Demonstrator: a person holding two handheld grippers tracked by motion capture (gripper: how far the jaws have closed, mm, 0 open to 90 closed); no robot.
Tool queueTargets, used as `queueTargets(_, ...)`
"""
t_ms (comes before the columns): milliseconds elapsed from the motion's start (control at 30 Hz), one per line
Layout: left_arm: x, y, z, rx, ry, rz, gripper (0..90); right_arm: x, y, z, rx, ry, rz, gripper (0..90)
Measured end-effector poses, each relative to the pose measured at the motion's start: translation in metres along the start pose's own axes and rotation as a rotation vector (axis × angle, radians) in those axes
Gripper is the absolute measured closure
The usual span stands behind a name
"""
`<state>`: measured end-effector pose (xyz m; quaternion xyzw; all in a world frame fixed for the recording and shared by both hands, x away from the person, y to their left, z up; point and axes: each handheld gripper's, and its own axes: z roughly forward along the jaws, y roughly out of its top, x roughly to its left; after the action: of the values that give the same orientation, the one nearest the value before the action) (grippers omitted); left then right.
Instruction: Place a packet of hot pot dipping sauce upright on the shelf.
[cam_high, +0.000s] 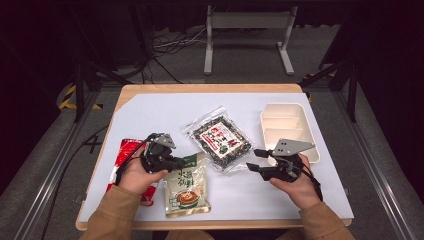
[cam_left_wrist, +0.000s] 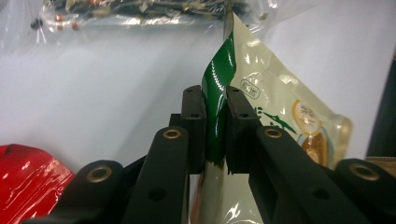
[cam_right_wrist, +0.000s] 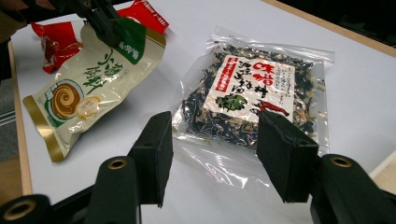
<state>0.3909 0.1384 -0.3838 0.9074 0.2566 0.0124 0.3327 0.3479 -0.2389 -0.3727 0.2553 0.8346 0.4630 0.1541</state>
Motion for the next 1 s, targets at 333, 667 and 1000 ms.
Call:
queueTargets(333, -0.031, 0.015, -0.028, -0.023, -0.009, 0.105, 80.8, 0.002, 0.005, -0.005, -0.015, 0.010, -0.005, 46.4)
queueTargets(667, -0.068, 0.029, -0.045, -0.057, -0.069, 0.215, 80.9, 0.009, 0.014, -0.011, -0.034, 0.055, -0.019, 46.5)
queueTargets(1000, -0.088, 0.036, -0.052, -0.080, -0.060, 0.284, 81.6, 0.017, 0.022, -0.017, -0.051, 0.094, -0.049, 48.9)
